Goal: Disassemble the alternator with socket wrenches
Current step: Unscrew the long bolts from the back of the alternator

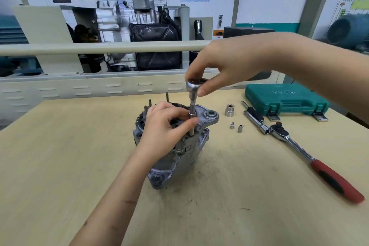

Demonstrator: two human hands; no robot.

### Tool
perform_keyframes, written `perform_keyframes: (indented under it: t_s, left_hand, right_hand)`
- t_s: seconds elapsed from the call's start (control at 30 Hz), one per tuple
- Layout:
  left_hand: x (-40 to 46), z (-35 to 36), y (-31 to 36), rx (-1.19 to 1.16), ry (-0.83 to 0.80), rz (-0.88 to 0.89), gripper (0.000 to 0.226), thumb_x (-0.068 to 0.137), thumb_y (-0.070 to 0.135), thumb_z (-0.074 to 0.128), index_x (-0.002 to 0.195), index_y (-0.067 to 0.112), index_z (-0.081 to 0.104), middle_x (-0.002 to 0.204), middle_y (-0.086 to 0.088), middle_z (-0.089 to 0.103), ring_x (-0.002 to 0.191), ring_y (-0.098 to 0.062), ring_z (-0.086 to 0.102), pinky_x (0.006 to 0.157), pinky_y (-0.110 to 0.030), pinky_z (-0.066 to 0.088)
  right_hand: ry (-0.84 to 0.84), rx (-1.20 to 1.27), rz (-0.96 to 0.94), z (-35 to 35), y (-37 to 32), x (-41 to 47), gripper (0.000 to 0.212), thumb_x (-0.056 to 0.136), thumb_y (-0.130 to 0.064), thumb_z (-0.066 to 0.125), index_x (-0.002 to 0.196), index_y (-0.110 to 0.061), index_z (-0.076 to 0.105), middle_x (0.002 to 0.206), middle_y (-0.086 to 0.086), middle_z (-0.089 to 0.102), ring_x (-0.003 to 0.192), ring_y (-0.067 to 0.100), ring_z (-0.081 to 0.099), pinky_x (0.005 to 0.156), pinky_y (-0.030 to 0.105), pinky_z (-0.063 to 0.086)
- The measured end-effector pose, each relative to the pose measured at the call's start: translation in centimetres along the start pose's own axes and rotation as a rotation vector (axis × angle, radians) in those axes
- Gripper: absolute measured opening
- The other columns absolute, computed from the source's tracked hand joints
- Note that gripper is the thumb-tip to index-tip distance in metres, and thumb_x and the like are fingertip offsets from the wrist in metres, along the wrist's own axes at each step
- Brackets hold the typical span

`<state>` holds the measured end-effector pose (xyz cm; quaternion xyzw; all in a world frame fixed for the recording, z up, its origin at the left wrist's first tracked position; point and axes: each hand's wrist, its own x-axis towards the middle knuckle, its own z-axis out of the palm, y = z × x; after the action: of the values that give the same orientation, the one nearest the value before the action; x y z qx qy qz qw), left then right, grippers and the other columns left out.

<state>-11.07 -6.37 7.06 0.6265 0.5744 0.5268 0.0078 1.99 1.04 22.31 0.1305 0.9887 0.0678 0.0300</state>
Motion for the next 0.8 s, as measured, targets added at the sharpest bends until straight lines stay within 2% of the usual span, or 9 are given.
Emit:
perform_keyframes:
  t_s: [0.1, 0.13, 0.2, 0.27, 0.33, 0.47, 0.57, 0.67, 0.8]
  left_hand:
    - [0.1, 0.2, -0.1, 0.026, 0.002, 0.027, 0.017, 0.072, 0.031, 0.073, 0.069, 0.039, 0.058, 0.081, 0.05, 0.05, 0.086, 0.021, 0.039, 0.09, -0.04, 0.034]
    - [0.2, 0.3, -0.1, 0.03, 0.007, 0.032, 0.009, 0.071, 0.034, 0.072, 0.07, 0.034, 0.063, 0.079, 0.051, 0.049, 0.086, 0.023, 0.038, 0.088, -0.037, 0.032]
    - [0.1, 0.5, 0.0, 0.025, 0.031, 0.019, 0.02, 0.066, 0.045, 0.066, 0.072, 0.026, 0.068, 0.068, 0.043, 0.053, 0.085, 0.023, 0.038, 0.086, -0.033, 0.027]
    - [0.1, 0.5, 0.0, 0.013, 0.039, 0.004, 0.02, 0.063, 0.051, 0.06, 0.068, 0.032, 0.063, 0.063, 0.038, 0.053, 0.084, 0.021, 0.039, 0.086, -0.031, 0.025]
    - [0.1, 0.4, 0.1, 0.007, 0.037, 0.001, 0.012, 0.063, 0.051, 0.062, 0.063, 0.041, 0.056, 0.066, 0.039, 0.054, 0.084, 0.02, 0.04, 0.087, -0.034, 0.029]
    - [0.0, 0.3, 0.0, 0.016, 0.025, 0.001, 0.027, 0.071, 0.032, 0.074, 0.063, 0.044, 0.052, 0.071, 0.037, 0.055, 0.084, 0.017, 0.04, 0.089, -0.039, 0.034]
    - [0.0, 0.2, 0.0, 0.019, 0.011, 0.024, 0.021, 0.073, 0.029, 0.074, 0.072, 0.043, 0.058, 0.069, 0.027, 0.048, 0.085, 0.02, 0.038, 0.09, -0.041, 0.035]
    - [0.0, 0.1, -0.1, 0.027, -0.008, 0.038, 0.01, 0.076, 0.026, 0.072, 0.085, 0.029, 0.069, 0.075, 0.027, 0.047, 0.085, 0.022, 0.037, 0.091, -0.045, 0.035]
    - [0.0, 0.0, 0.1, 0.007, 0.005, 0.009, 0.012, 0.074, 0.025, 0.073, 0.076, 0.033, 0.064, 0.067, 0.031, 0.052, 0.085, 0.018, 0.041, 0.093, -0.048, 0.036]
  right_hand:
    - [0.008, -0.02, 0.085, 0.1, 0.1, -0.2, 0.046, 0.074, -0.058, 0.049, 0.105, -0.025, 0.059, 0.083, -0.011, 0.067, 0.075, 0.003, 0.057, 0.066, 0.022, 0.043]
    - [0.011, -0.042, 0.099, 0.3, 0.1, -0.1, 0.049, 0.074, -0.059, 0.047, 0.103, -0.022, 0.059, 0.077, -0.01, 0.067, 0.07, 0.002, 0.056, 0.062, 0.02, 0.041]
    - [0.042, -0.109, 0.122, 0.7, 0.1, 0.0, 0.054, 0.078, -0.06, 0.042, 0.09, -0.011, 0.062, 0.061, -0.002, 0.061, 0.058, 0.011, 0.051, 0.053, 0.022, 0.036]
    - [0.092, -0.15, 0.152, 1.2, -0.2, 0.3, 0.06, 0.08, -0.061, 0.037, 0.072, -0.005, 0.057, 0.056, 0.007, 0.048, 0.051, 0.017, 0.039, 0.047, 0.026, 0.03]
    - [0.116, -0.112, 0.167, 1.5, -0.5, 0.5, 0.06, 0.08, -0.062, 0.038, 0.065, -0.006, 0.053, 0.054, 0.003, 0.047, 0.048, 0.015, 0.035, 0.042, 0.019, 0.03]
    - [0.046, -0.082, 0.099, 0.9, -0.4, 0.4, 0.041, 0.079, -0.057, 0.045, 0.073, -0.016, 0.049, 0.062, -0.007, 0.057, 0.057, 0.011, 0.046, 0.053, 0.024, 0.033]
    - [-0.005, -0.073, 0.043, 0.6, 0.1, 0.1, 0.026, 0.085, -0.044, 0.052, 0.097, -0.021, 0.054, 0.086, -0.009, 0.059, 0.077, 0.011, 0.053, 0.069, 0.028, 0.041]
    - [0.005, 0.002, -0.003, 0.4, 0.5, -0.1, 0.024, 0.088, -0.032, 0.056, 0.11, -0.023, 0.056, 0.097, -0.012, 0.055, 0.09, 0.007, 0.051, 0.082, 0.026, 0.04]
    - [-0.001, 0.014, 0.009, 0.2, 0.5, -0.1, 0.026, 0.084, -0.039, 0.058, 0.107, -0.026, 0.057, 0.096, -0.013, 0.058, 0.092, 0.011, 0.056, 0.087, 0.036, 0.045]
